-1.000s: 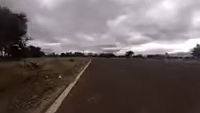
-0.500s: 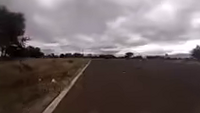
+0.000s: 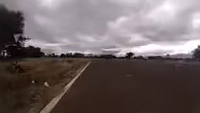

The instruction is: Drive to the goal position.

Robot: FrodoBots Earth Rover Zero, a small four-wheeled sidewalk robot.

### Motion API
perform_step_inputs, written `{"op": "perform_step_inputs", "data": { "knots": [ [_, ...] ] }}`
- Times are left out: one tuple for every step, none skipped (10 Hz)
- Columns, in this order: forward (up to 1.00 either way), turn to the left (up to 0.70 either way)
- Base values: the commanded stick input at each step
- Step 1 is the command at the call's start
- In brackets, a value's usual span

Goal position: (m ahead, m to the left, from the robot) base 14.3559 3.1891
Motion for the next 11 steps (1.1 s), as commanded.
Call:
{"op": "perform_step_inputs", "data": {
  "knots": [
    [0.85,-0.06],
    [0.85,0.00],
    [0.85,0.00],
    [0.85,0.00],
    [0.85,0.00],
    [0.85,0.00],
    [0.85,0.00],
    [0.85,0.00],
    [0.85,0.00],
    [0.85,0.00],
    [0.85,0.00]
  ]
}}
